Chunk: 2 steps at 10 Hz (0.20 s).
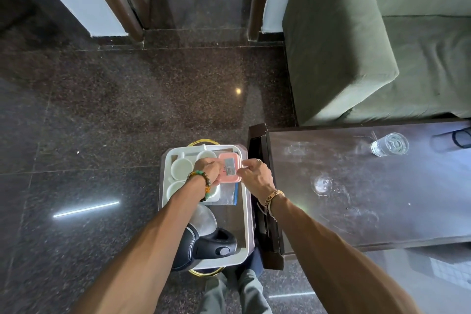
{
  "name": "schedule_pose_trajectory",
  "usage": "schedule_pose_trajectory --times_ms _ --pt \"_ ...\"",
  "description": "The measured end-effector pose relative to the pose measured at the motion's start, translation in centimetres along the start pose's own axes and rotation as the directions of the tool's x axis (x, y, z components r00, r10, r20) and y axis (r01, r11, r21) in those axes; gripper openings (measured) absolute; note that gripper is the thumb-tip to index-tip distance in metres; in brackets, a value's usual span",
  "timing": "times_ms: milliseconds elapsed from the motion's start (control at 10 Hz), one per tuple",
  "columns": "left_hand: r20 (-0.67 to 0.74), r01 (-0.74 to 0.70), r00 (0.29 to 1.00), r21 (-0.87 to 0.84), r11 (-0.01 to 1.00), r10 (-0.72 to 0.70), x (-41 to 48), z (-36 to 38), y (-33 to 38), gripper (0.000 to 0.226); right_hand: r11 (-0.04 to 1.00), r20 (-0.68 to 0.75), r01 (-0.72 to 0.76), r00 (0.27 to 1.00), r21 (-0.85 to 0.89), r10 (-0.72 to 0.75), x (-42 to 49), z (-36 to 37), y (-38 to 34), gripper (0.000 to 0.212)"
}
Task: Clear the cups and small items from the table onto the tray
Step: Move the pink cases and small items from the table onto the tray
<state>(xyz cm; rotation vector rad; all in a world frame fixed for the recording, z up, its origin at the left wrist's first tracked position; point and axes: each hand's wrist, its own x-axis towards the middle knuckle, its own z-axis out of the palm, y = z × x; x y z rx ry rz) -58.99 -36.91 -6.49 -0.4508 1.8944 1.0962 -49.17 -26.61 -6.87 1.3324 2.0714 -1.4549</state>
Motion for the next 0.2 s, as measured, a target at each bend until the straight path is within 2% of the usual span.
schedule_pose_trajectory --times_ms 200 --pt "0.016 -0.053 0.999 0.033 0.998 0.052 -3.1 -0.8 1.0 0.022 0.998 -0.031 0.059 0.998 0.017 -0.058 -2.9 -2.6 -1.1 0.039"
